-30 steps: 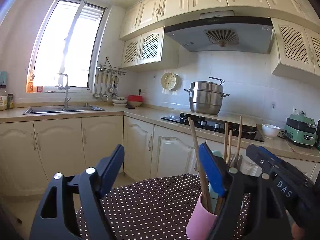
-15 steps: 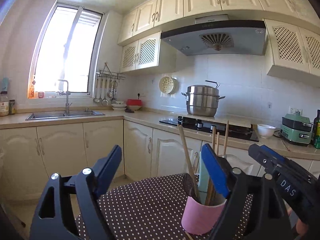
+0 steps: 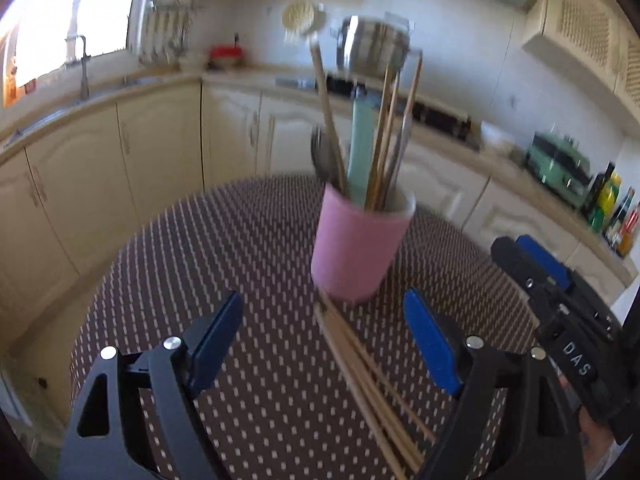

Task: Organize utensils
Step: 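Open both grippers and withdraw from the pink cup, then grasp a chopstick with the left gripper while the right gripper grasps another chopstick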

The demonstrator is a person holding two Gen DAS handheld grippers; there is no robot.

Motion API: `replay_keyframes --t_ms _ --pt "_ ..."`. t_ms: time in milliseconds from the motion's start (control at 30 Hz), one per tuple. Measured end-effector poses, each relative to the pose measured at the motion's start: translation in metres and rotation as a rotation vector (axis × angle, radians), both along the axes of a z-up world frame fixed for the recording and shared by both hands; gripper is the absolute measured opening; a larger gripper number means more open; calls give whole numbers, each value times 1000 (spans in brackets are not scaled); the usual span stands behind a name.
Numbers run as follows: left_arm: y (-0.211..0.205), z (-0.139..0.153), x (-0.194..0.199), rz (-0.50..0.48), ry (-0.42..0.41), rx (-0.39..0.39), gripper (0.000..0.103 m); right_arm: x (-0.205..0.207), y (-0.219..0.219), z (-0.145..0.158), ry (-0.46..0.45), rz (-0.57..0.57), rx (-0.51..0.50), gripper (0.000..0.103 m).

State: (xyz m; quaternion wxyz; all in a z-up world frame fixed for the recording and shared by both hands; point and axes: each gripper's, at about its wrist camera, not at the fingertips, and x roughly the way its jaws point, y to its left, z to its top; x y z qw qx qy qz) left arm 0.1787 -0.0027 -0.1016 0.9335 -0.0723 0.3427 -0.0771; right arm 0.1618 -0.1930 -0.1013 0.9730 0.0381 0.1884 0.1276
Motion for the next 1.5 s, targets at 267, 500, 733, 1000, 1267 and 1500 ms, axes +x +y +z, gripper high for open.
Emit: replay_keyframes --t_ms 267,500,733,1000,1267,1500 --pt "-11 -58 7 -43 280 46 81 -4 -15 -44 206 -5 -18 52" --pt "-30 -83 4 -68 358 150 81 -10 -14 -57 267 20 -24 54" --pt "-29 -89 -3 -76 360 170 81 -11 -12 -56 270 30 -27 55" --pt "-31 -90 4 -70 364 259 82 -6 -4 -59 297 55 -46 56" --pt "-22 -76 14 -64 350 230 32 11 19 -60 419 141 -165 56" --pt "0 -69 18 -42 335 136 6 32 51 -68 590 268 -247 49"
